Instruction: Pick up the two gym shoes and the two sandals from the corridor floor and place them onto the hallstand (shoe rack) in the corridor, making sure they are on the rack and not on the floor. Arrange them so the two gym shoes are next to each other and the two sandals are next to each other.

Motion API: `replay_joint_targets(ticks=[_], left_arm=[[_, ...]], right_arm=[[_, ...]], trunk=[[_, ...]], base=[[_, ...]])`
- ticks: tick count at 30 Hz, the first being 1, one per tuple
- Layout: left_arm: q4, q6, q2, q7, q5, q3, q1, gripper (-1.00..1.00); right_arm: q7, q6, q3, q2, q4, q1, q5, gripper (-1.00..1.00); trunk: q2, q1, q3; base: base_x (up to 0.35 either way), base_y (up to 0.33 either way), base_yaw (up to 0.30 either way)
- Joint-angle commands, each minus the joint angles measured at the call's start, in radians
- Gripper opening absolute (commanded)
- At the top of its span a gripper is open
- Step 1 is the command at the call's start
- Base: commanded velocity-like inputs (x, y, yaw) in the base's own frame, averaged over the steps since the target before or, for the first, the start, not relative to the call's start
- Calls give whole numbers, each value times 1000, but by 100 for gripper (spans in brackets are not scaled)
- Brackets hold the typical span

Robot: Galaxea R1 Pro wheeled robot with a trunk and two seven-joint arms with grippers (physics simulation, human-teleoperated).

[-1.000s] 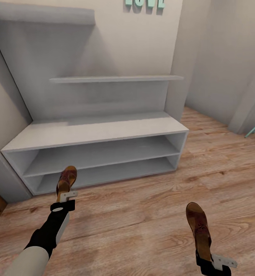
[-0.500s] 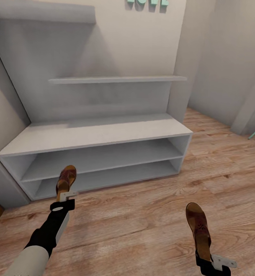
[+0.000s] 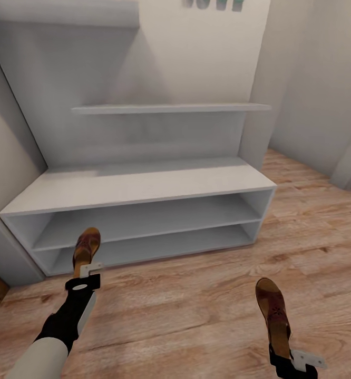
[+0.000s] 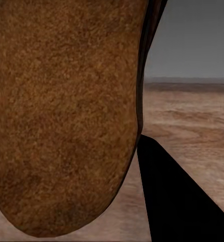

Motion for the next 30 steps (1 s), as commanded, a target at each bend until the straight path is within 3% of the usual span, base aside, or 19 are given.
replay_joint_targets(ticks=[1,10,20,30], left_arm=[[-2,7,0,1,-4,0,0,-100],[-2,8,3,0,-4,1,-4,-100],[-3,7,4,0,-4,1,-4,-100],[-3,7,1,3,-4,0,-3,-100]], right_arm=[[-1,-3,-1,0,1,-1,1,-100],[-2,-3,-1,0,1,-1,1,-100],[-1,-3,-1,0,1,-1,1,-100],[-1,-3,-1,0,1,-1,1,-100]], trunk=[[0,0,-1],[0,0,-1],[0,0,-1],[0,0,-1]], base=[[321,0,11],[331,27,2],[269,223,0],[84,68,0]])
